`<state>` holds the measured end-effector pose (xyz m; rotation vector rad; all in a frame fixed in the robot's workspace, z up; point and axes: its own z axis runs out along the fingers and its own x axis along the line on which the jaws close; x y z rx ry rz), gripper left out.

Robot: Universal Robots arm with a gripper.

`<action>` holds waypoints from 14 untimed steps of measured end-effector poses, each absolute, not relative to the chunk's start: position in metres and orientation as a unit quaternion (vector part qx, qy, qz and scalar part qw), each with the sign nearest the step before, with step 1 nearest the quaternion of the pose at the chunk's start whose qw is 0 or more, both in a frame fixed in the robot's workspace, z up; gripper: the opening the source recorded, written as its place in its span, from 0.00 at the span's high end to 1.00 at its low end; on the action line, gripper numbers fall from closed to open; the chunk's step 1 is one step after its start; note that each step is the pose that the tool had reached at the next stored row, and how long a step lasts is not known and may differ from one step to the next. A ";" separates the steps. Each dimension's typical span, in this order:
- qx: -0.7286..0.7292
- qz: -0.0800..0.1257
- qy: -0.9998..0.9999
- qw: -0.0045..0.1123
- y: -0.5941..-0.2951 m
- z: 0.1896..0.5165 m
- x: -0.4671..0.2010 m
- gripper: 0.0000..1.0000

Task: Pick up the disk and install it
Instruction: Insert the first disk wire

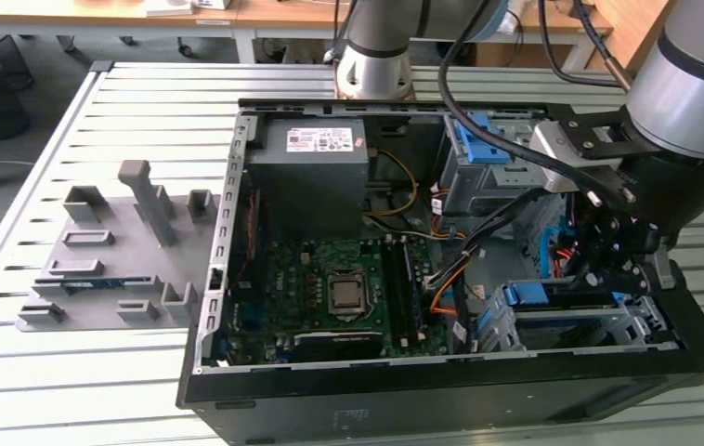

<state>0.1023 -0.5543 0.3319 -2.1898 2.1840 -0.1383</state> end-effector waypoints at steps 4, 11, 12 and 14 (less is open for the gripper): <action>-0.707 -0.045 0.705 0.023 -0.554 0.332 0.102 0.77; -0.707 -0.044 0.705 0.023 -0.554 0.332 0.104 0.78; -0.707 -0.044 0.705 0.023 -0.554 0.332 0.104 0.78; -0.707 -0.043 0.705 0.024 -0.554 0.332 0.104 0.84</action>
